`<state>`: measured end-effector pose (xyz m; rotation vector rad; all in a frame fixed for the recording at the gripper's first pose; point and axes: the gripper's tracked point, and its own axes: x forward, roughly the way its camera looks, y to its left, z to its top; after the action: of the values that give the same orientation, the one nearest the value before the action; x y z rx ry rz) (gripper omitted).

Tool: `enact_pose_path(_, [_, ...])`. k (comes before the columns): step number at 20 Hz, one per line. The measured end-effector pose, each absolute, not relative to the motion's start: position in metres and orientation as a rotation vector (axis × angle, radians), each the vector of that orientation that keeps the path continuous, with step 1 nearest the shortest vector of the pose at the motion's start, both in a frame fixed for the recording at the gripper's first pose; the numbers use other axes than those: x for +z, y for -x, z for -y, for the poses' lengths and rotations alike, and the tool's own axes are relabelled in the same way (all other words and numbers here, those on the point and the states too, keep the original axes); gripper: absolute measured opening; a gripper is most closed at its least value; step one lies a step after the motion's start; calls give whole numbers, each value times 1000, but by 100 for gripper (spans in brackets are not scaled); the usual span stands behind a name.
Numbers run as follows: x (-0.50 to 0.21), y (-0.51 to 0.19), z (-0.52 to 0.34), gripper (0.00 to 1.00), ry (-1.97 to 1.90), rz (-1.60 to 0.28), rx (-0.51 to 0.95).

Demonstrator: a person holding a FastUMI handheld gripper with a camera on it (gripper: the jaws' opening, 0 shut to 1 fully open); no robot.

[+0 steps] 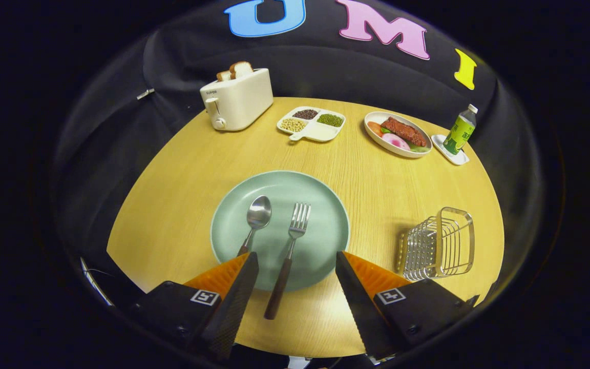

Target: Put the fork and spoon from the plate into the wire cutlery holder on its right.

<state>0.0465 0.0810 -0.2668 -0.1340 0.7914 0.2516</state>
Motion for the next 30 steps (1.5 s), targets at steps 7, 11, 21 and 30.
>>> enact_pose_path(7, [-310, -52, -89, 95, 182, -937, 256])
enact_pose_path(11, [-324, -51, -92, 84, 167, -1006, 254])
enact_pose_path(21, [-337, -60, -89, 12, 140, -1095, 216])
enact_pose_path(30, [-314, -65, -75, 8, 18, -1115, 239])
